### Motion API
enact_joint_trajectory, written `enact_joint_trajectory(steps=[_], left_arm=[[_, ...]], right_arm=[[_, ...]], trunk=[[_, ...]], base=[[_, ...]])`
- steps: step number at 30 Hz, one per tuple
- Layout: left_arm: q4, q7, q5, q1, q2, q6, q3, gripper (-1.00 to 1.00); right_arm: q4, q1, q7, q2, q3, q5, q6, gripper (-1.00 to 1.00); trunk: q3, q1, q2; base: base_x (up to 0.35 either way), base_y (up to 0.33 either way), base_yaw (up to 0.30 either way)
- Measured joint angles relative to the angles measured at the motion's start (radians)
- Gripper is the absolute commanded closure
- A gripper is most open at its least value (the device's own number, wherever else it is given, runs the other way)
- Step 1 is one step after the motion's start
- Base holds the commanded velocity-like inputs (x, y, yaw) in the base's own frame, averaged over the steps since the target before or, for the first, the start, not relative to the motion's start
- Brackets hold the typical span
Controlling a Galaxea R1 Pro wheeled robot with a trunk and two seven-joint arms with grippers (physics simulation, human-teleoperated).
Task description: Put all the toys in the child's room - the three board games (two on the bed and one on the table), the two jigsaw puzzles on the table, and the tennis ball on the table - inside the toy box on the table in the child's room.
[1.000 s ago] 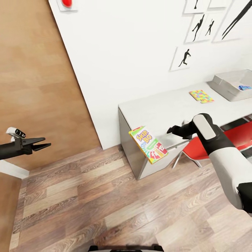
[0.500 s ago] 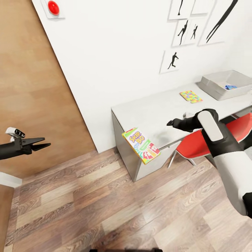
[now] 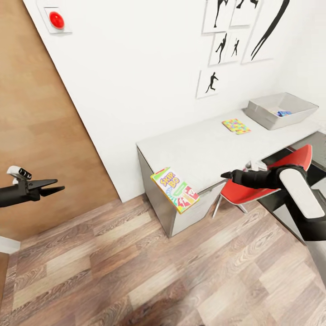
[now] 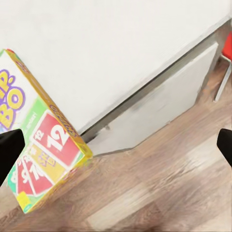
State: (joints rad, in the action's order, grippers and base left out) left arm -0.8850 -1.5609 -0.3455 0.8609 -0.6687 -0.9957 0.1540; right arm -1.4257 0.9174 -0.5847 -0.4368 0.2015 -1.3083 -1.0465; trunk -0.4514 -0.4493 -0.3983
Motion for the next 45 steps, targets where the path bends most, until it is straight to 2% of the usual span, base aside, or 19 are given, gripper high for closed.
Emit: enact_joint_trajectory(steps=[3,6,7,8,11,12,15,16,17,21,23,28,34,35,36,40,45], left_arm=[[0.003,0.001,0.001,0.000,-0.004,0.001,0.000,-1.00],[0.011,0.001,0.001,-0.001,-0.008,0.005,0.000,-1.00],[0.022,0.001,0.002,-0.002,-0.014,0.016,0.000,-1.00],[0.023,0.001,0.002,-0.002,-0.014,0.017,0.000,-1.00],[0.051,0.001,0.002,-0.003,-0.027,0.046,0.000,-1.00],[0.074,0.000,0.002,-0.003,-0.036,0.068,0.000,-1.00],[0.110,-0.001,0.002,-0.004,-0.049,0.095,0.000,-1.00],[0.131,-0.001,0.002,-0.004,-0.057,0.108,0.000,-1.00],[0.141,-0.001,0.002,-0.004,-0.060,0.113,0.000,-1.00],[0.176,-0.001,0.002,-0.006,-0.068,0.138,-0.001,-1.00],[0.195,-0.001,0.003,-0.009,-0.071,0.161,-0.001,-1.00],[0.239,-0.003,0.003,-0.016,-0.076,0.212,-0.002,-1.00],[0.316,-0.006,0.004,-0.024,-0.074,0.296,-0.006,-1.00],[0.380,-0.005,0.008,-0.031,-0.069,0.353,-0.009,-1.00],[0.418,-0.006,0.009,-0.033,-0.067,0.387,-0.010,-1.00],[0.474,-0.006,0.010,-0.035,-0.065,0.450,-0.012,-1.00],[0.492,-0.006,0.009,-0.036,-0.064,0.475,-0.013,-1.00]], right_arm=[[-0.042,-0.069,-0.002,-0.029,-0.013,-0.045,0.002,-1.00],[-0.074,-0.147,-0.002,-0.052,-0.037,-0.071,0.003,-1.00],[-0.094,-0.204,-0.002,-0.061,-0.061,-0.079,0.003,-1.00],[-0.095,-0.207,-0.002,-0.061,-0.062,-0.081,0.004,-1.00],[-0.120,-0.302,0.001,-0.068,-0.110,-0.089,0.000,-1.00],[-0.132,-0.366,0.003,-0.069,-0.147,-0.091,0.000,-1.00],[-0.142,-0.468,0.007,-0.068,-0.203,-0.095,0.002,-1.00],[-0.146,-0.528,0.015,-0.067,-0.238,-0.095,0.002,-1.00],[-0.148,-0.560,0.022,-0.066,-0.255,-0.097,0.002,-1.00],[-0.151,-0.665,0.072,-0.061,-0.303,-0.097,0.002,-1.00],[-0.150,-0.728,0.119,-0.057,-0.322,-0.094,0.002,-1.00],[-0.138,-0.801,0.168,-0.036,-0.336,-0.090,0.029,-1.00],[-0.129,-0.837,0.187,0.008,-0.342,-0.078,0.103,-1.00],[-0.113,-0.843,0.190,0.032,-0.340,-0.034,0.154,-1.00],[-0.096,-0.845,0.191,0.041,-0.339,0.003,0.176,-1.00],[-0.065,-0.847,0.194,0.056,-0.339,0.088,0.205,-1.00],[-0.058,-0.846,0.196,0.064,-0.343,0.123,0.214,-1.00]], trunk=[[0.005,0.000,0.000],[0.009,0.000,0.000],[0.010,0.000,0.000],[0.012,0.000,0.000],[0.017,0.000,0.000],[0.018,0.000,0.000],[0.023,0.000,0.000],[0.024,0.000,0.000],[0.025,0.000,0.000],[0.028,0.000,0.000],[0.029,0.000,0.000],[0.029,0.000,0.000],[0.030,0.000,0.000],[0.030,0.000,0.000],[0.030,0.000,0.000],[0.030,0.000,0.000],[0.030,0.000,0.000]], base=[[0.000,0.000,-0.111],[0.000,0.000,-0.112],[0.000,0.000,-0.114],[0.000,0.000,-0.117],[0.000,0.000,-0.117],[0.000,0.000,-0.116],[0.000,0.000,-0.111],[0.000,0.000,-0.087],[0.000,0.000,-0.069],[0.000,0.000,-0.040],[0.000,0.000,-0.016],[0.000,0.000,-0.008],[0.000,0.000,-0.002],[0.000,0.000,0.000],[0.000,0.000,0.000],[0.000,0.000,0.000],[0.000,0.000,0.000]])
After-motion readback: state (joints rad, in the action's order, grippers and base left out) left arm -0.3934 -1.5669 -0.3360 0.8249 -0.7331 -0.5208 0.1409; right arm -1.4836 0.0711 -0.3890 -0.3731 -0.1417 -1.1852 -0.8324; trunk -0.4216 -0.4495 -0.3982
